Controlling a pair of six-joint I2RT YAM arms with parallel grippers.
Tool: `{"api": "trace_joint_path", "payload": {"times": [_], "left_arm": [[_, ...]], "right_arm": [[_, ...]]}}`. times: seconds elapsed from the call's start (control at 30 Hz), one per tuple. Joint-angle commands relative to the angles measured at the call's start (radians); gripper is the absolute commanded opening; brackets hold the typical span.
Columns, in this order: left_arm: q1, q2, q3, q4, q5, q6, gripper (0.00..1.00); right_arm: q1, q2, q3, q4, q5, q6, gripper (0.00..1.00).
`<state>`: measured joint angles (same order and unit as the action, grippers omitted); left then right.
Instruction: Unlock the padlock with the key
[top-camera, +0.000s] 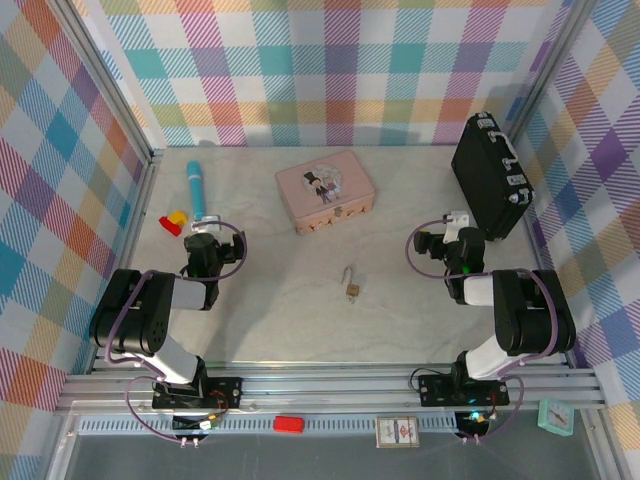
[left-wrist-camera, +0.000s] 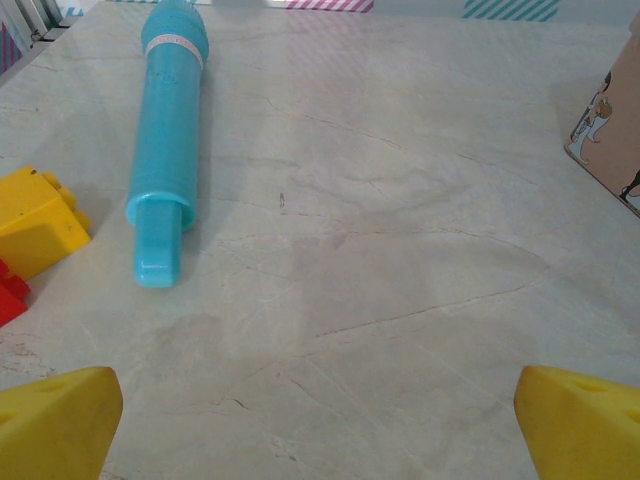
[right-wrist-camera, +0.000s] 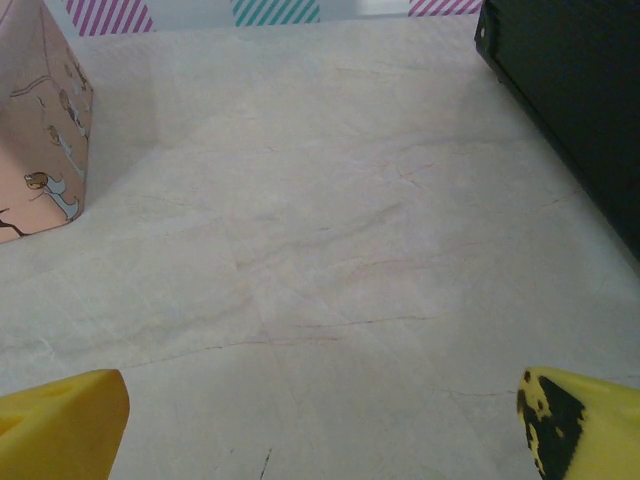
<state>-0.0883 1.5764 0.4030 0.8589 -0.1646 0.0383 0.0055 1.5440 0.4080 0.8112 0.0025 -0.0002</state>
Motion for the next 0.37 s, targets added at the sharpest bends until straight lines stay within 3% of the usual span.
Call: {"api": "trace_joint_path", "payload": {"times": [0.0,0.33], "left_arm": [[0.007,0.003,0.011,-0.003,0.017,-0.013,1.0],[0.006,0.002,0.006,0.005,0.028,-0.007,1.0]], "right_arm": [[-0.001,-0.01,0.008,0.007,-0.022,0.01,0.99],[-0.014,-0.014,0.009,0.0,-0.063,0.01,0.99]]}}
